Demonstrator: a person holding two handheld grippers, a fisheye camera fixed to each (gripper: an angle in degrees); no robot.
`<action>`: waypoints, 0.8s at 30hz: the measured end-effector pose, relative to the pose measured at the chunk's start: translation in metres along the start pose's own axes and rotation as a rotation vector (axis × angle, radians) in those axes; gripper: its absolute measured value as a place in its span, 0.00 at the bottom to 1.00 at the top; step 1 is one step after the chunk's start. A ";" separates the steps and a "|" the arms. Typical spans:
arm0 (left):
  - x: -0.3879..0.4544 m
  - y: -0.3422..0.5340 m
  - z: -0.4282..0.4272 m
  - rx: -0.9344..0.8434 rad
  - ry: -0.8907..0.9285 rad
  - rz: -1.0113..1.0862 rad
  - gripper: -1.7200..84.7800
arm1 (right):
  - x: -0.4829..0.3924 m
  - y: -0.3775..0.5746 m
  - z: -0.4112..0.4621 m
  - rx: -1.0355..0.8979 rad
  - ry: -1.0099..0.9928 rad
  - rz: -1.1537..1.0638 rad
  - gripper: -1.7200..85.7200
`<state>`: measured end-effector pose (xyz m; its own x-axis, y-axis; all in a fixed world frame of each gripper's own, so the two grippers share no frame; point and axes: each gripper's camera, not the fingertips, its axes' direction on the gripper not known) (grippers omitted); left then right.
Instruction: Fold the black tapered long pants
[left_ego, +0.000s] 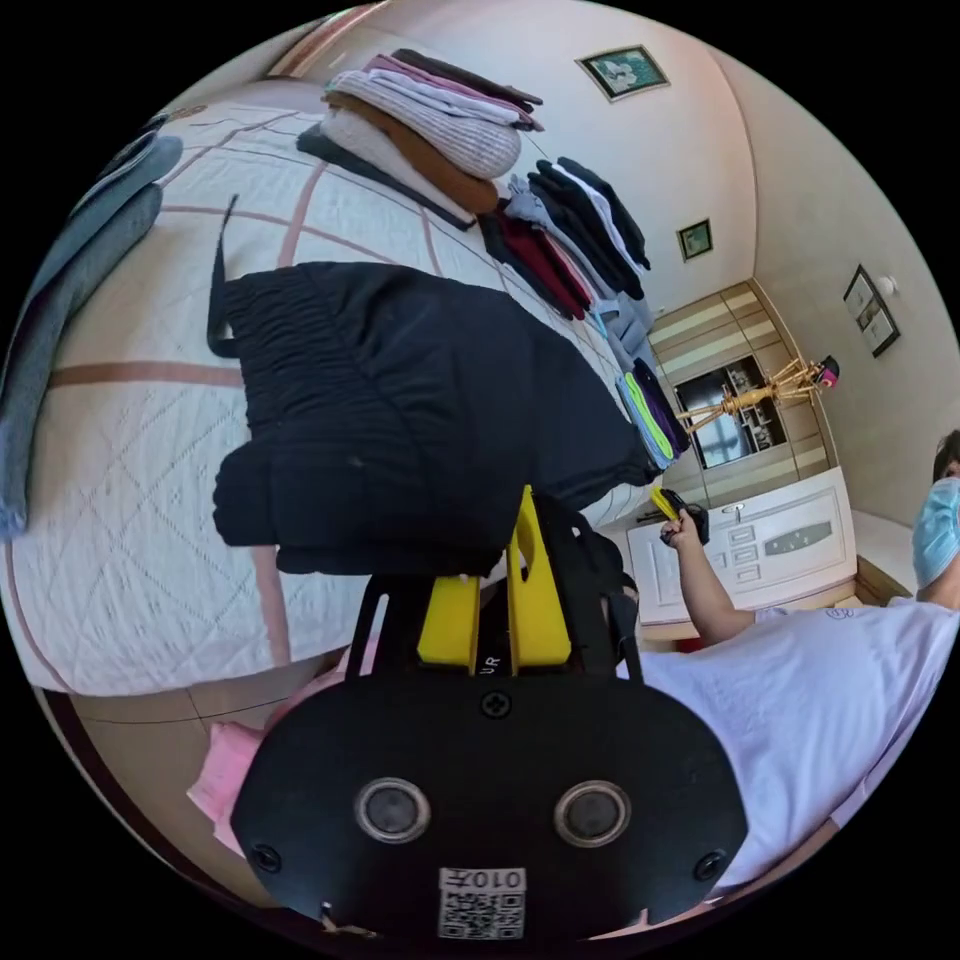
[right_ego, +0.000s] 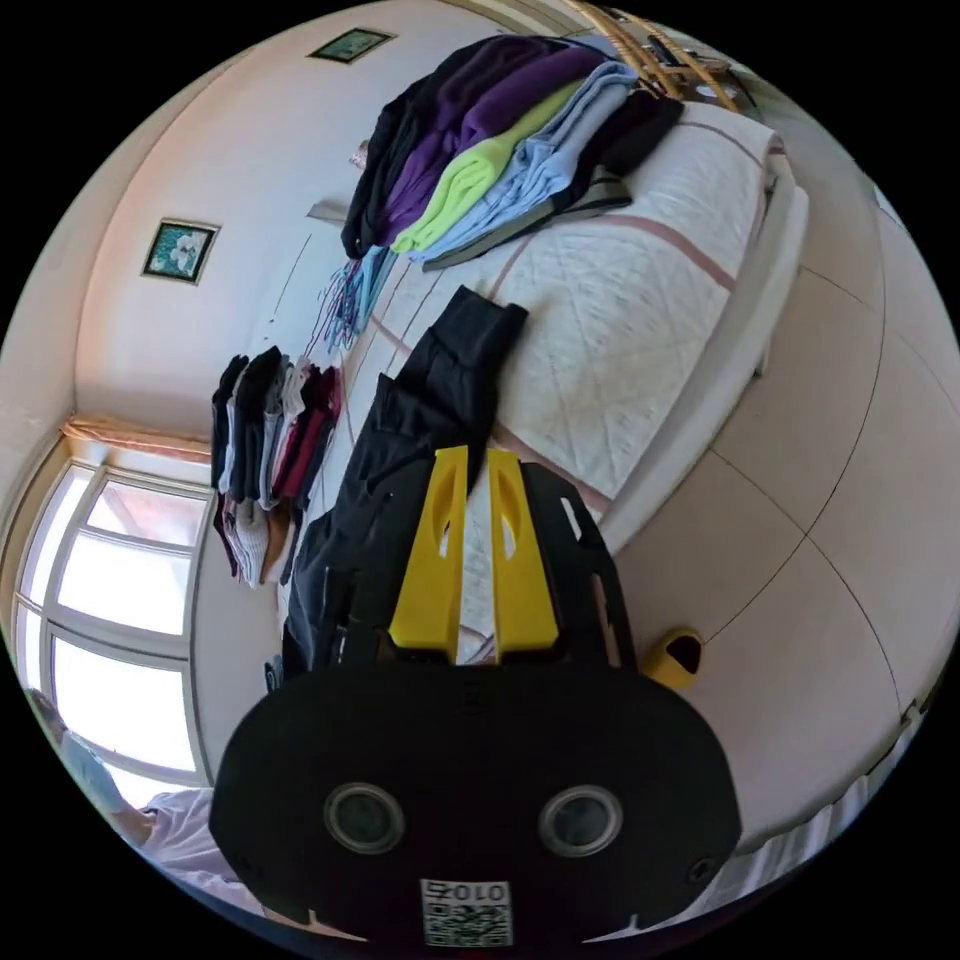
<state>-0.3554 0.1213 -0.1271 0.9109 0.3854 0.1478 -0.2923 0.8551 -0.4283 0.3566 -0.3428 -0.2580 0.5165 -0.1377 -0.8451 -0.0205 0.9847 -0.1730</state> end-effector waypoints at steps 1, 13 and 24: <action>-0.002 0.000 -0.002 0.000 0.003 -0.004 0.12 | 0.000 0.001 -0.002 0.011 0.021 0.000 0.09; -0.022 -0.016 -0.013 -0.022 0.122 -0.079 0.13 | -0.084 0.002 0.042 -0.085 0.257 -0.265 0.13; -0.023 -0.011 -0.052 0.000 0.108 -0.099 0.10 | -0.118 -0.003 0.055 -0.106 0.404 -0.267 0.06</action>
<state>-0.3578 0.0853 -0.1723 0.9612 0.2598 0.0929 -0.1995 0.8869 -0.4168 0.3430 -0.3238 -0.1297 0.1426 -0.4344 -0.8893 -0.0306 0.8962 -0.4427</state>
